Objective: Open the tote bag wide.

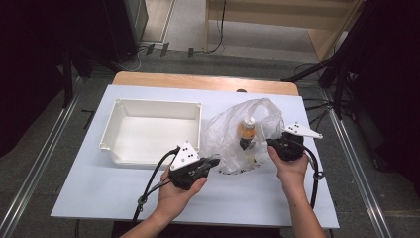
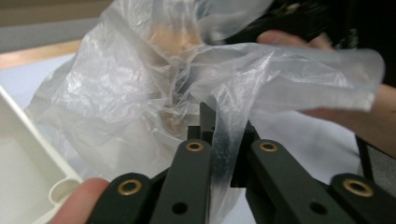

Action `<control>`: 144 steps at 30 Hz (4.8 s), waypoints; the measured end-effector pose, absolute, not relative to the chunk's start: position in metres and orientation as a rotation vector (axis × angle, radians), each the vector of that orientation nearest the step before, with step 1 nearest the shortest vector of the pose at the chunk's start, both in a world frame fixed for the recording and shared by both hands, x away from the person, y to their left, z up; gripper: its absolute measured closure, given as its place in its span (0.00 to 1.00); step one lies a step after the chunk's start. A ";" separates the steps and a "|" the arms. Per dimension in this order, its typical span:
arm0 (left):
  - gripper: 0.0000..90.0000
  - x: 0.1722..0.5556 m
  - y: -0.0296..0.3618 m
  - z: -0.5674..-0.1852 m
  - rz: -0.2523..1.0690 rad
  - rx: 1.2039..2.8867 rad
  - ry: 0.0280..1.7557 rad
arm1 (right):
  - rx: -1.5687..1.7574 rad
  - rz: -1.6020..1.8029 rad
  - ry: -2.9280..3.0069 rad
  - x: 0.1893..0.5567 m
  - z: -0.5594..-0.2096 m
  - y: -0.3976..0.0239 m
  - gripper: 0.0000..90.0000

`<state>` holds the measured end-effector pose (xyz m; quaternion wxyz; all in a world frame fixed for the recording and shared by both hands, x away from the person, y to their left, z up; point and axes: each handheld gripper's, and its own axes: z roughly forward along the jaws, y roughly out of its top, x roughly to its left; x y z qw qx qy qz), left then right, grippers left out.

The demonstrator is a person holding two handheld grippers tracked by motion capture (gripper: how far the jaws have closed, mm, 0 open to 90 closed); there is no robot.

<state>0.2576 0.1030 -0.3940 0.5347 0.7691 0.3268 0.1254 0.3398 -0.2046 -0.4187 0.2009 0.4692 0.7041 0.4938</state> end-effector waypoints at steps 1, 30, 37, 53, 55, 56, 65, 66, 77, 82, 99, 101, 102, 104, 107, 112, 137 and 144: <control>1.00 0.258 0.103 -0.394 0.299 1.832 0.779 | 1.311 1.380 1.967 0.340 -0.419 -0.205 0.94; 1.00 0.275 0.083 -0.458 0.222 2.021 0.913 | 1.050 1.666 1.734 0.301 -0.334 -0.201 0.22; 1.00 0.273 0.082 -0.459 0.225 2.029 0.908 | 1.052 1.581 1.849 0.320 -0.344 -0.181 0.64; 1.00 0.271 0.080 -0.467 0.240 2.083 0.939 | 1.338 1.284 1.831 0.355 -0.409 -0.202 1.00; 1.00 0.271 0.079 -0.467 0.238 2.092 0.943 | 1.355 1.262 1.849 0.358 -0.415 -0.202 1.00; 1.00 0.271 0.079 -0.467 0.232 2.103 0.949 | 1.378 1.240 1.871 0.361 -0.421 -0.203 1.00; 1.00 0.271 0.082 -0.470 0.209 2.132 1.007 | 1.595 1.038 1.975 0.377 -0.465 -0.219 1.00; 1.00 0.271 0.082 -0.470 0.204 2.135 1.018 | 1.605 1.013 1.978 0.377 -0.468 -0.221 1.00; 0.68 0.253 0.087 -0.451 0.249 2.063 0.883 | 1.526 1.178 1.901 0.358 -0.449 -0.233 0.58; 0.44 0.242 0.086 -0.428 0.291 1.970 0.827 | 1.458 1.292 1.789 0.340 -0.423 -0.241 0.50; 0.83 0.245 0.106 -0.393 0.374 1.850 0.831 | 1.376 1.419 1.674 0.324 -0.389 -0.249 0.44; 0.95 0.248 0.108 -0.397 0.327 1.867 0.832 | 1.366 1.425 1.676 0.323 -0.388 -0.247 0.44; 0.98 0.249 0.108 -0.400 0.325 1.881 0.831 | 1.348 1.432 1.691 0.321 -0.385 -0.242 0.44; 1.00 0.253 0.107 -0.412 0.282 1.899 0.853 | 1.331 1.431 1.701 0.322 -0.384 -0.239 0.44; 1.00 0.258 0.101 -0.432 0.238 1.946 0.907 | 1.331 1.452 1.707 0.324 -0.385 -0.236 0.42; 1.00 0.263 0.093 -0.453 0.234 2.032 0.954 | 1.340 1.463 1.711 0.336 -0.387 -0.227 0.43; 0.38 0.233 0.099 -0.425 0.358 1.912 0.810 | 1.529 1.227 1.926 0.379 -0.447 -0.230 0.87; 0.23 0.234 0.102 -0.414 0.399 1.885 0.807 | 1.481 1.315 1.870 0.369 -0.435 -0.233 0.62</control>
